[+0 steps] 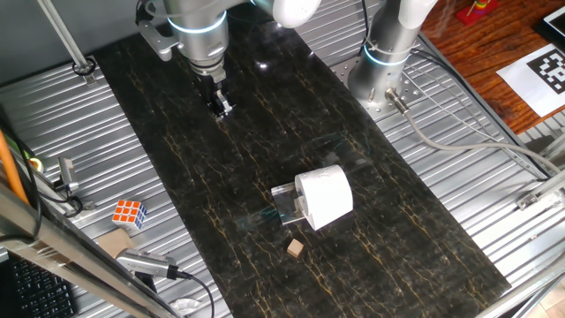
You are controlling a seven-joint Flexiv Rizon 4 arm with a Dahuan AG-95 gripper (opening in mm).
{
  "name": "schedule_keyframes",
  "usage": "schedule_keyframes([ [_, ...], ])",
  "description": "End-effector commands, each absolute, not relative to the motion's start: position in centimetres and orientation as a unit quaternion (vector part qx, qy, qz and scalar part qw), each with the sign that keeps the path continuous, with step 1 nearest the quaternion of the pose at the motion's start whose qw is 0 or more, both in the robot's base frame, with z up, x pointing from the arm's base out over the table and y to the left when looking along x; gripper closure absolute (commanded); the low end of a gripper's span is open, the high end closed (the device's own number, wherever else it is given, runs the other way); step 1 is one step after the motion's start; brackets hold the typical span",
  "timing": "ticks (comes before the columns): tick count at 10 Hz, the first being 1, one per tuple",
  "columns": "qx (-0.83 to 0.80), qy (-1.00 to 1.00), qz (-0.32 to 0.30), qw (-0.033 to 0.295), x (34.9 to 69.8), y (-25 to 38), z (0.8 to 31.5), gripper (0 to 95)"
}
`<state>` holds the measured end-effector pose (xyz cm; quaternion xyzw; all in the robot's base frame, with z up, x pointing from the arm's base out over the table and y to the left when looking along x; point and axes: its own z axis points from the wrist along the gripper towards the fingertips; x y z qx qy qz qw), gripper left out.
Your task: Take the roll of paper down from the shelf
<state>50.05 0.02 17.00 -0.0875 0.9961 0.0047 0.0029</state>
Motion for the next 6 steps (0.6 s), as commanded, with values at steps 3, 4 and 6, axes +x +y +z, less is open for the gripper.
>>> schedule_keyframes([
  [3, -0.087, 0.996, 0.001, 0.008, 50.00, 0.00, 16.99, 95.0],
  [4, -0.089, 0.996, 0.001, 0.008, 50.00, 0.00, 16.98, 95.0],
  [6, -0.088, 0.996, 0.001, 0.008, 50.00, 0.00, 16.98, 95.0],
])
